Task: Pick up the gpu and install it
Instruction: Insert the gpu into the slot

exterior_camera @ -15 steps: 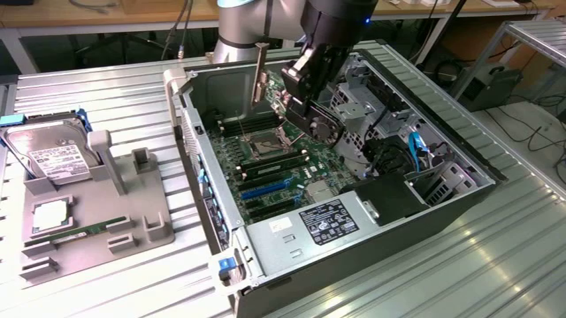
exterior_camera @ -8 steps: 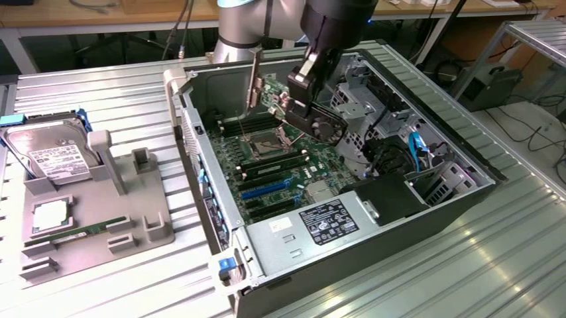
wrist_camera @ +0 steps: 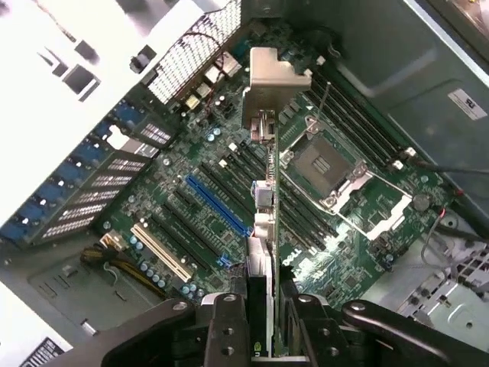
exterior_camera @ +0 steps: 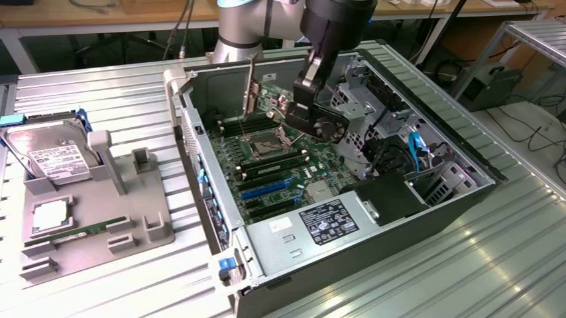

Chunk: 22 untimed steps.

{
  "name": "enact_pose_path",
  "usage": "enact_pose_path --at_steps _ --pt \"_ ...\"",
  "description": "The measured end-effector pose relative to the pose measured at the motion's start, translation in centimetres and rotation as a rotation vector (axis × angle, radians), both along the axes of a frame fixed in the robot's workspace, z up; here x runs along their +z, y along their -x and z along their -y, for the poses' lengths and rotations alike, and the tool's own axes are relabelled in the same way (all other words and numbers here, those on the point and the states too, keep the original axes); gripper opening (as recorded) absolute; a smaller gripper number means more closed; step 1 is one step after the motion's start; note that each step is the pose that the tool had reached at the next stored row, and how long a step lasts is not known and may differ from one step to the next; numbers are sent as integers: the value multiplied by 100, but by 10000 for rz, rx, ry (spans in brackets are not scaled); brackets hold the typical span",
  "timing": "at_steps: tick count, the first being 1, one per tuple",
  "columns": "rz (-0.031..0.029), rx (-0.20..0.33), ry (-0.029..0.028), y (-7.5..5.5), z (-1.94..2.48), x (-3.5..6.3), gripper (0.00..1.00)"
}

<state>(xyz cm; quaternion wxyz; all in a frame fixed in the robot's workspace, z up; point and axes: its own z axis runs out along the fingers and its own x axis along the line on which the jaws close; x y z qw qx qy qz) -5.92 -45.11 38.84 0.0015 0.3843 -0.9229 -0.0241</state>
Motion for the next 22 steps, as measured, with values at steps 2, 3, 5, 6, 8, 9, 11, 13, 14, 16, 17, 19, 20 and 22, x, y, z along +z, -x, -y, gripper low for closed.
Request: enact_pose_path --at_steps 2,3,5,6,8,9,11,13,14,16,17,19,20,22 --pt "33 622 -1 0 0 -14 26" --pt "43 916 0 0 0 -21 26" --pt "53 1276 -2 0 0 -33 26" --pt "56 1471 -1 0 0 -39 26" --pt "61 1852 -2 1 0 -53 26" --pt "64 2051 -2 0 0 -60 26" --pt "67 2409 -2 0 0 -73 26" --pt "71 2780 -3 0 0 -87 26" --pt "73 2972 -4 0 0 -94 26" --pt "77 3368 -5 0 0 -109 26" --pt "79 3582 -6 0 0 -118 26" --pt "82 4039 -7 0 0 -136 26" --pt "83 4214 -7 0 0 -143 26" --pt "85 4579 -8 0 0 -158 26"
